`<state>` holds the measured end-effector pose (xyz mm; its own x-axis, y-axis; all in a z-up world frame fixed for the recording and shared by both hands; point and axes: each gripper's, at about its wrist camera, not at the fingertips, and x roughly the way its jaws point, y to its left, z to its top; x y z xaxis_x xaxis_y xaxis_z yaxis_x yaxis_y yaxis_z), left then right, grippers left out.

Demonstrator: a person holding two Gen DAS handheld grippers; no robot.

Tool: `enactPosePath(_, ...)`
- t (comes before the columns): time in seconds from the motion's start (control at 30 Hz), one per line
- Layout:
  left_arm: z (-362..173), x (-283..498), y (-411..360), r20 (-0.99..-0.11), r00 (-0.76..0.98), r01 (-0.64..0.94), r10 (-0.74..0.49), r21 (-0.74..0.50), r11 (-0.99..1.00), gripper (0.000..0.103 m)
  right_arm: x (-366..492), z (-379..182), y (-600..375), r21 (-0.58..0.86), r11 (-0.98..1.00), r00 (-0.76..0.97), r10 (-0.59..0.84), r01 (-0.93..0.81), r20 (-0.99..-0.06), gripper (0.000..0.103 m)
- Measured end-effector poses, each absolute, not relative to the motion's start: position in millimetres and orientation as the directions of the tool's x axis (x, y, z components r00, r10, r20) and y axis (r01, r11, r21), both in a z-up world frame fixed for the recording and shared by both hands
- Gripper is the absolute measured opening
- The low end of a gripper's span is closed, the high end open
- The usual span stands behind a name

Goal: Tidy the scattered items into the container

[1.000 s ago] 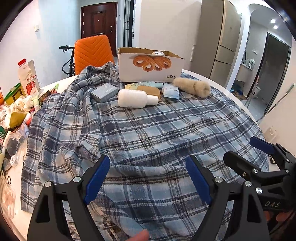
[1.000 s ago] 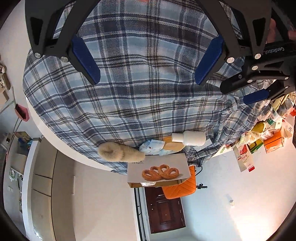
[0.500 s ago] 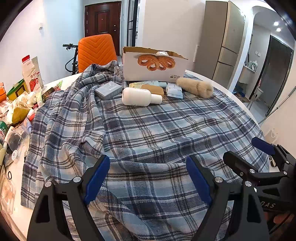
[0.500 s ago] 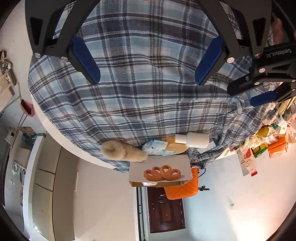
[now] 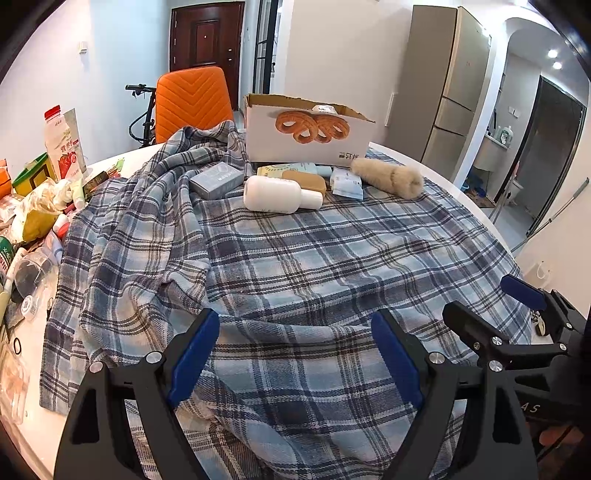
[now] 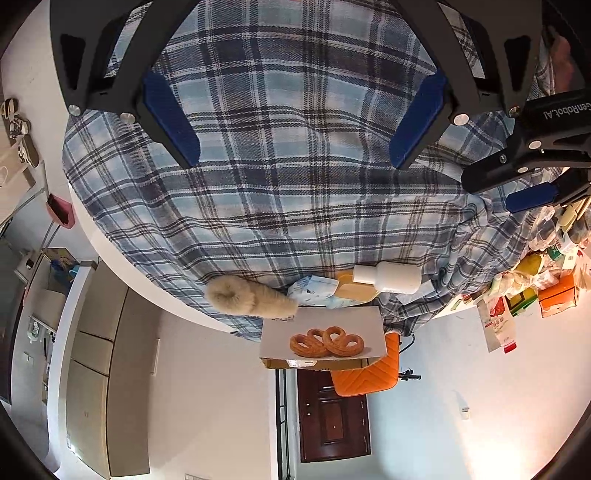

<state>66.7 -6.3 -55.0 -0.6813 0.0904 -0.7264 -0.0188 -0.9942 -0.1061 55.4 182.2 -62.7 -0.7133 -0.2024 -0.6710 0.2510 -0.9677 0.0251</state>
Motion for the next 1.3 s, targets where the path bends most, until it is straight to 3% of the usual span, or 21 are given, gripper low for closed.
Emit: enactPosePath(1.3,-52.4,69.6,-3.1,-0.729,-0.676,-0.033,0.110,-0.119,-0.992,0.086,56.3,-65.5,185.2,0.027,-0.969,-0.710,-0.199,0.246,-0.675,0.102)
